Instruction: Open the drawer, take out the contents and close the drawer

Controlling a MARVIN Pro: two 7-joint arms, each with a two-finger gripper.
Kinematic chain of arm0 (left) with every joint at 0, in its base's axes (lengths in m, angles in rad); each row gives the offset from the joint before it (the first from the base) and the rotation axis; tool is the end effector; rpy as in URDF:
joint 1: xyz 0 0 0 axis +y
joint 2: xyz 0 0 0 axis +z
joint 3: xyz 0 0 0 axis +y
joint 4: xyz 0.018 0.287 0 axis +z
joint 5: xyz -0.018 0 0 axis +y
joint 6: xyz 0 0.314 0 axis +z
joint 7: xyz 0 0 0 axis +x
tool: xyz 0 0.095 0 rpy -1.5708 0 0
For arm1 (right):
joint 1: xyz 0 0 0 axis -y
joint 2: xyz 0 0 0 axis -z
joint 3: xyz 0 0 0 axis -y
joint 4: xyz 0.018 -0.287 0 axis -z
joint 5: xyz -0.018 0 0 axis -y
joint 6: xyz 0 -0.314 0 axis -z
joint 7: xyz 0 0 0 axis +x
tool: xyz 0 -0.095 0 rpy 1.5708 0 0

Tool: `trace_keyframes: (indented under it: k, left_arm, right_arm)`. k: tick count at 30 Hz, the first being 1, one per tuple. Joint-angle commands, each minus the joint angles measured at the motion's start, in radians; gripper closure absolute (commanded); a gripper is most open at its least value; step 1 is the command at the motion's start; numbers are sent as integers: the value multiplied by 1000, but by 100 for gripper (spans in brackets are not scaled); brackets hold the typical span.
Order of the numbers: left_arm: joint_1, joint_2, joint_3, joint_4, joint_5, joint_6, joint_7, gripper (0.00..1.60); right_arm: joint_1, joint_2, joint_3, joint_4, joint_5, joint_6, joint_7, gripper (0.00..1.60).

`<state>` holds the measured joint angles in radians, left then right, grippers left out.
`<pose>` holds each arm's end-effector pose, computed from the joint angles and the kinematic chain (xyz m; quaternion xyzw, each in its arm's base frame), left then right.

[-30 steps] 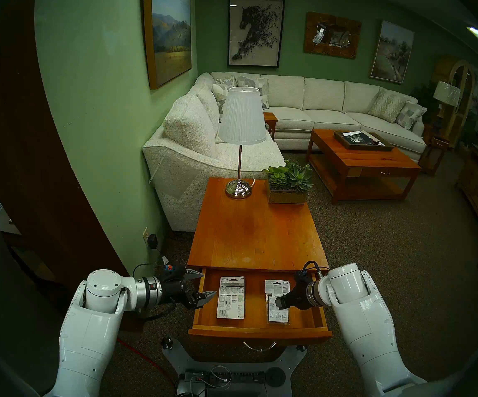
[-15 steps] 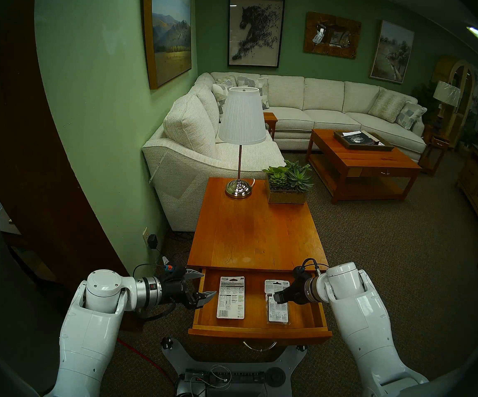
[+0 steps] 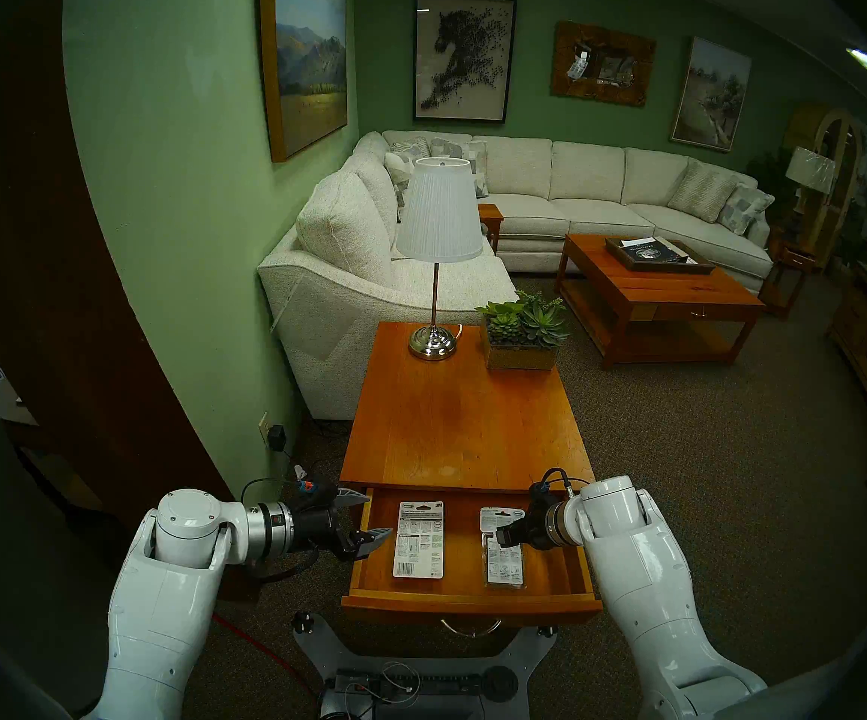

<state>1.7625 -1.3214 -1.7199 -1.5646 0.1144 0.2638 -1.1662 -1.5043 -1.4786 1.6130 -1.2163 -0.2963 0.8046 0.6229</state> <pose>0.3078 0.0515 -0.3899 0.7944 -0.3436 0.3971 0.3052 0.3658 -0.0231 -0.4732 -0.9635 -0.1284 -0.1987 0.1253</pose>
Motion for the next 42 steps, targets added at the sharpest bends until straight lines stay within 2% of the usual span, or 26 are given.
trace_keyframes:
  k: [1,10,19,30,31,32,33,34,35,37,38,42]
  left_arm:
    - [-16,2,-4,-24,-6,-1,-4,0]
    - [-16,0,-5,-25,-4,0,-6,0]
    - [-16,-2,-7,-25,-2,0,-8,0]
    - [-16,-4,-9,-25,1,-1,-10,0]
    - [-16,-4,-9,-25,1,-1,-10,0]
    - [-17,-5,-10,-25,2,-1,-11,0]
    - [-17,-5,-10,-25,2,-1,-11,0]
    - [-17,-5,-10,-25,2,-1,-11,0]
    - [-17,-5,-10,-25,2,-1,-11,0]
    - [-17,-6,-10,-25,3,-1,-11,0]
    - [-17,-6,-11,-25,3,0,-12,0]
    - [-17,-7,-11,-26,4,0,-13,0]
  right_arm:
    - [55,-11,9,1,28,-32,23,0]
    - [66,-13,18,47,43,-54,38,0]
    - [83,-15,-3,88,21,-26,26,0]
    - [78,-24,-5,77,25,-42,30,0]
    - [78,-24,-6,74,24,-42,31,7]
    - [78,-23,-6,72,23,-41,31,58]
    - [78,-23,-6,72,23,-41,31,58]
    - [78,-23,-6,71,23,-40,31,97]
    - [77,-23,-6,67,22,-37,32,110]
    - [76,-22,-5,64,22,-33,34,151]
    - [76,-22,-5,63,21,-32,35,160]
    - [73,-18,-7,54,20,-20,41,160]
